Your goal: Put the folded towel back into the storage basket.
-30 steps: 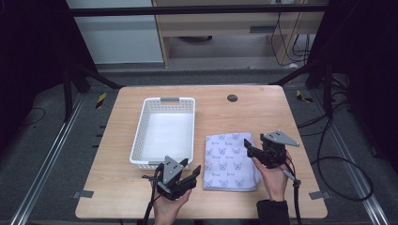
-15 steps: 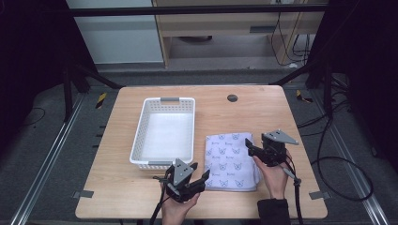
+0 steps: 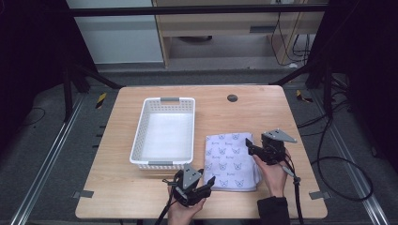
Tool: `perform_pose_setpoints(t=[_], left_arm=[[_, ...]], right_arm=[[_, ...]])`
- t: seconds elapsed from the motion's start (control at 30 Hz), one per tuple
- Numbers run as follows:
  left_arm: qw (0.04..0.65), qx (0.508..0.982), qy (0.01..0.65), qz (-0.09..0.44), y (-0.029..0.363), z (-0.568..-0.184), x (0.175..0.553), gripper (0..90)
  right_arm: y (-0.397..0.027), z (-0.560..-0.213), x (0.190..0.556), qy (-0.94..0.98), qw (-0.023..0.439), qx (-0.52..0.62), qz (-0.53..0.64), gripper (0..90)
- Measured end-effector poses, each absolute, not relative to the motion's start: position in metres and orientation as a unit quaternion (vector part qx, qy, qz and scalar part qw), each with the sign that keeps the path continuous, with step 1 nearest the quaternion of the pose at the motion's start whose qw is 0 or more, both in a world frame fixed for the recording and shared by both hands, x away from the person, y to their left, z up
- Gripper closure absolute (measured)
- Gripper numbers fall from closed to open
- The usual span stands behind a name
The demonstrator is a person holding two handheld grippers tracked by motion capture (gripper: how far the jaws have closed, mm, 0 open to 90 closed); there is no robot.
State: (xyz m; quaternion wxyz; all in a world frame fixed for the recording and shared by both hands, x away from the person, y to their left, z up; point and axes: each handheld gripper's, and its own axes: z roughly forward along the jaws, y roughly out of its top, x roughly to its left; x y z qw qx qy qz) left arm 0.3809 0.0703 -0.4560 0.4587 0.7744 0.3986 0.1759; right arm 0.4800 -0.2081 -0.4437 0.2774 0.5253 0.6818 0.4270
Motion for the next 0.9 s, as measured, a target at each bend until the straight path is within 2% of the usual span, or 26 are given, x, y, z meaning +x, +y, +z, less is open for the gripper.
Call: perform_pose_setpoints(t=[0.47, 0.9], left_arm=[[0.416, 0.787, 0.417, 0.184, 0.061, -0.477, 0.392, 49.2], [0.409, 0.781, 0.437, 0.177, 0.059, -0.491, 0.401, 48.1]], right_arm=[[-0.21, -0.463, 0.496, 0.69, 0.267, 0.535, 0.407, 37.4], [-0.207, -0.48, 0.511, 0.698, 0.251, 0.544, 0.392, 41.1]])
